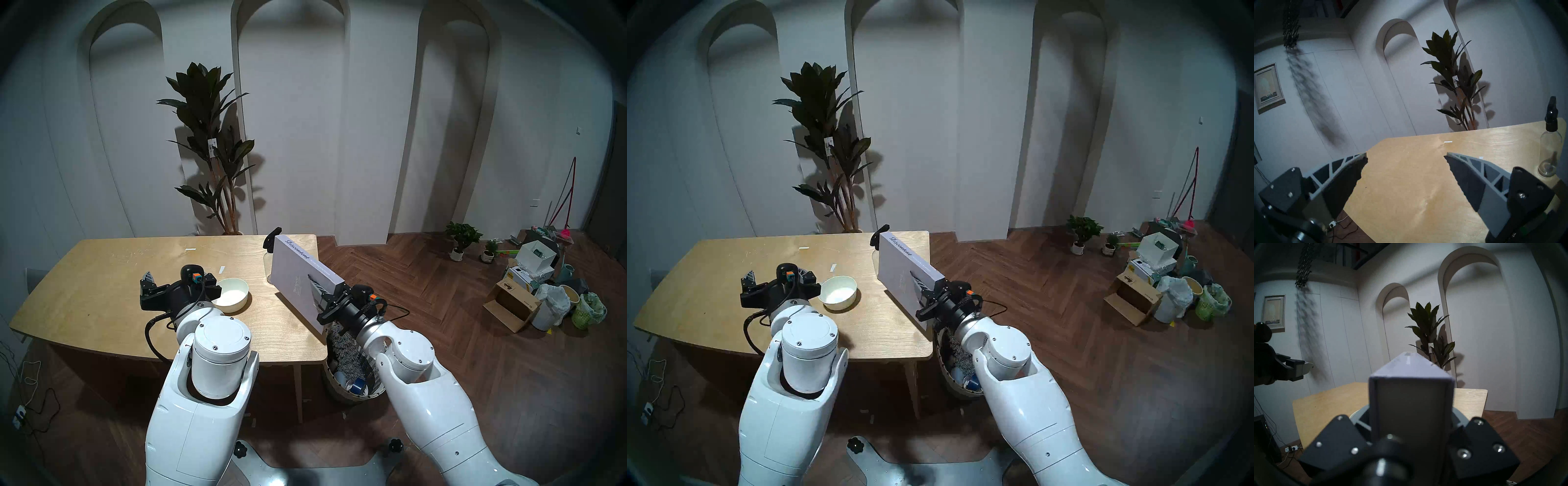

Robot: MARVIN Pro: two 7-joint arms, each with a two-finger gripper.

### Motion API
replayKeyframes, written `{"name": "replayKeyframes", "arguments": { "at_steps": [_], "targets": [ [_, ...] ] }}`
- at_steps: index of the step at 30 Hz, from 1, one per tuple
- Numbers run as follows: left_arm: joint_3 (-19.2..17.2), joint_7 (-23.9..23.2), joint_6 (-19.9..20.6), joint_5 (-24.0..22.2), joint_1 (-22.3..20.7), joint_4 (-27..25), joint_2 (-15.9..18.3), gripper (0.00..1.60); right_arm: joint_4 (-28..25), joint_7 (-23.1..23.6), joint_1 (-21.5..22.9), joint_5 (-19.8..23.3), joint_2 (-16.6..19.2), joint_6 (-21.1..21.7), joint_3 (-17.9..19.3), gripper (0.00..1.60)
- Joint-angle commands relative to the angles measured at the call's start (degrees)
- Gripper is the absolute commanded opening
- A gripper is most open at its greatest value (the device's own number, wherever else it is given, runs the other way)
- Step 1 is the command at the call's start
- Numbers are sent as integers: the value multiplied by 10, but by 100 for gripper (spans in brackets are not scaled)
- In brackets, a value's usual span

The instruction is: Load the items into the basket from the rear

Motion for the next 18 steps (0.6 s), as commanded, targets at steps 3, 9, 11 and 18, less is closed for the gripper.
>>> {"name": "replayKeyframes", "arguments": {
  "at_steps": [3,9,11,18],
  "targets": [
    [7,0,-2,8,-35,7,2,160,-78,23,-35,44,61,20,83,0],
    [26,-14,-10,6,-60,27,6,160,-53,16,-14,73,79,56,145,0],
    [31,-21,-12,7,-70,35,10,160,-33,12,4,77,80,64,156,0],
    [51,-43,-14,7,-102,62,13,160,67,-24,56,57,61,58,152,0]
  ]
}}
